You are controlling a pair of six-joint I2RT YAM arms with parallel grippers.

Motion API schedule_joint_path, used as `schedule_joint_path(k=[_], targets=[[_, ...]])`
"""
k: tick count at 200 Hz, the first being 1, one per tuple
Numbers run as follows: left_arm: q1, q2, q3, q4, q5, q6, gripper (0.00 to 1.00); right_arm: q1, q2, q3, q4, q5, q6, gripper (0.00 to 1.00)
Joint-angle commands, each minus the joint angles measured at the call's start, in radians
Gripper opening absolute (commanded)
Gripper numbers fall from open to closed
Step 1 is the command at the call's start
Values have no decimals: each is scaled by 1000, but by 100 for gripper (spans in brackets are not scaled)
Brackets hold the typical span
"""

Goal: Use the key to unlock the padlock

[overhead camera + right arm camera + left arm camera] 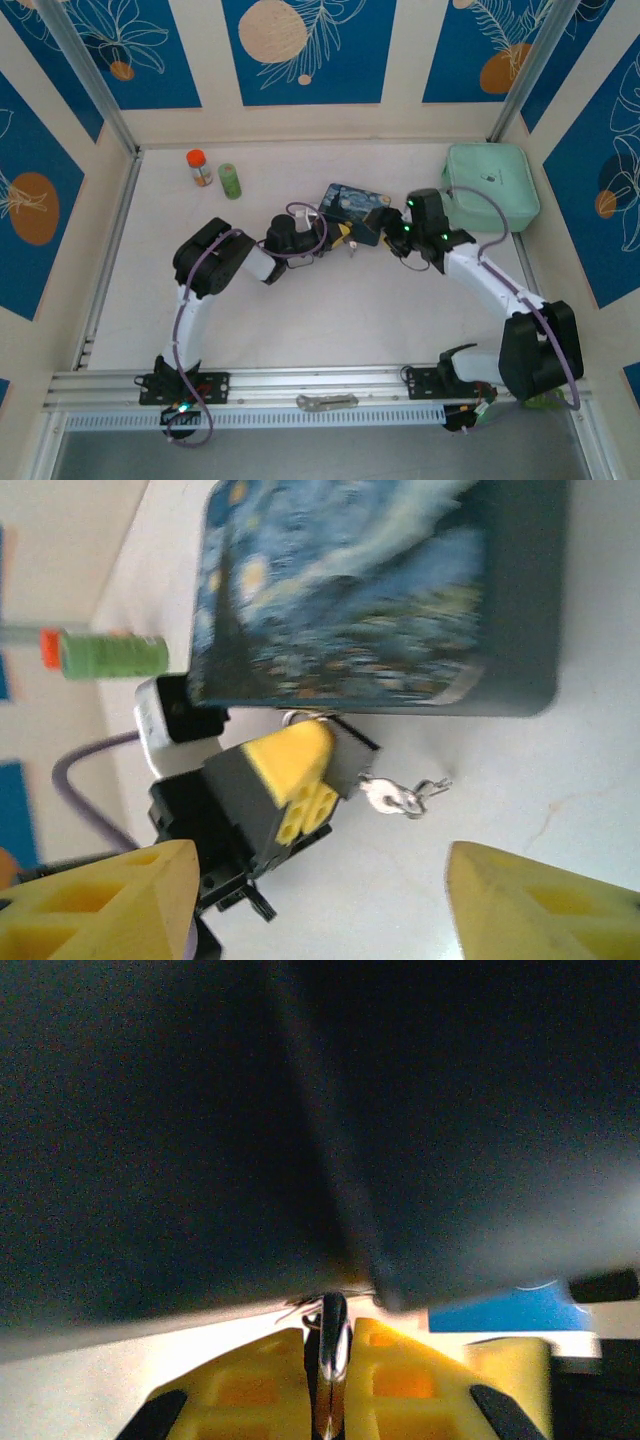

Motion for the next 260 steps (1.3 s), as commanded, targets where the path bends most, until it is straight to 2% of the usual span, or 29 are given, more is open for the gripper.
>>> schedule_joint_path(k=[1, 23, 50, 138, 215, 260], targets=[[-3, -61, -5, -22, -17, -3, 0, 100, 57, 155, -290, 185, -365, 65], [-3, -74, -2, -42, -13, -13, 0, 185, 168, 279, -412, 271, -524, 59], [-3, -84, 0, -49, 0, -33, 0, 268, 278, 342, -484, 385, -654, 56], [-3, -105, 2, -66, 31, -59, 0, 382, 465, 443, -452, 630, -896, 48], [-3, -112, 10, -68, 40, -73, 0, 447, 551, 462, -441, 862, -947, 39], [-2, -118, 16, -70, 42, -90, 0, 477, 579, 460, -436, 901, -963, 36]])
